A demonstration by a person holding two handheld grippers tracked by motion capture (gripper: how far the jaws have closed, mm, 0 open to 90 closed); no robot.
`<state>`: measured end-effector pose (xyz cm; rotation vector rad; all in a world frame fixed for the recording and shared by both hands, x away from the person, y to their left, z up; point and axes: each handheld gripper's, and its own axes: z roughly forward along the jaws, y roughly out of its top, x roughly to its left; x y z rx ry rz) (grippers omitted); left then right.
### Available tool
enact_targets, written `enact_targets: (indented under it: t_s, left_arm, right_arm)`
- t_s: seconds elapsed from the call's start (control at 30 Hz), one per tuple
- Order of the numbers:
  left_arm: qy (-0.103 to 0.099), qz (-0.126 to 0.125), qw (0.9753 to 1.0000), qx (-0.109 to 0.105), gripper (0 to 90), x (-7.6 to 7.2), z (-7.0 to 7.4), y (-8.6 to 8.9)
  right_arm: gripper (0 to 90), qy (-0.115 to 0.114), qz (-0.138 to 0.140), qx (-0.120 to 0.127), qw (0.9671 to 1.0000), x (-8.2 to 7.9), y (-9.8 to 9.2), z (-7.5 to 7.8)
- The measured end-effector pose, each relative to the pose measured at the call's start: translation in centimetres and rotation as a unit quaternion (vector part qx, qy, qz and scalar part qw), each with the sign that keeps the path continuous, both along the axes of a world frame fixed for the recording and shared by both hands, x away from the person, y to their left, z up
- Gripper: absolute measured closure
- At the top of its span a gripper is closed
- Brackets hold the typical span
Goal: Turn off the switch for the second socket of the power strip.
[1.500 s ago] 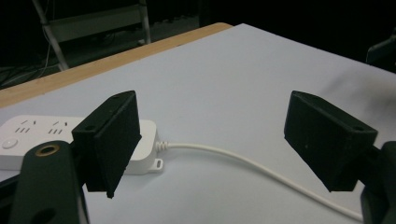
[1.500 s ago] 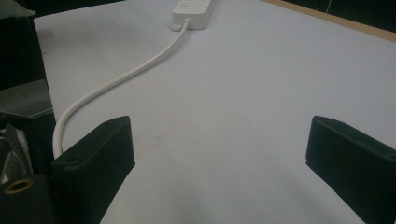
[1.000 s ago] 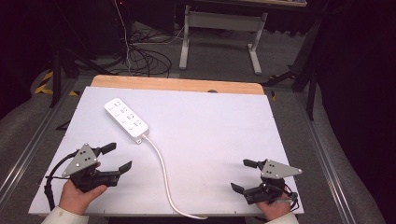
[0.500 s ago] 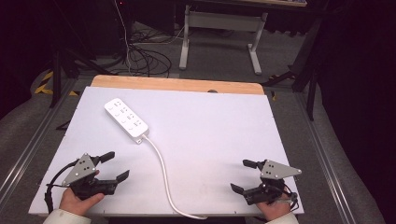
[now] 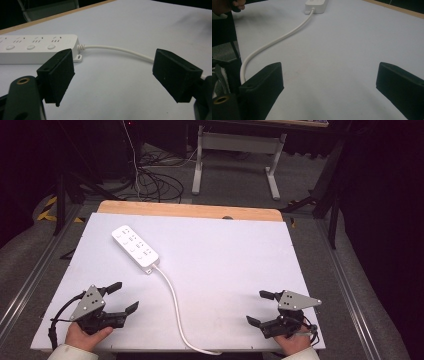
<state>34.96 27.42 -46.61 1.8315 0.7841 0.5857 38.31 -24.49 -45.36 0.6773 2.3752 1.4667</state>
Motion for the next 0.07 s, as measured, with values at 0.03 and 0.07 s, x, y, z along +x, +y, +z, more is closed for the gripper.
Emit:
enact_targets:
  t_s: [0.03,0.07]
  left_arm:
    - [0.002,-0.001,1.0000,-0.004,18.2,0.01,0.12,0.13]
    - [0.008,-0.001,0.9999,-0.011,18.2,-0.01,0.19,0.23]
  right_arm:
    - [7.5,0.001,-0.001,0.001,1.0000,0.05,-0.05,-0.02]
    - [7.4,0.003,-0.002,0.002,1.0000,0.12,-0.09,-0.03]
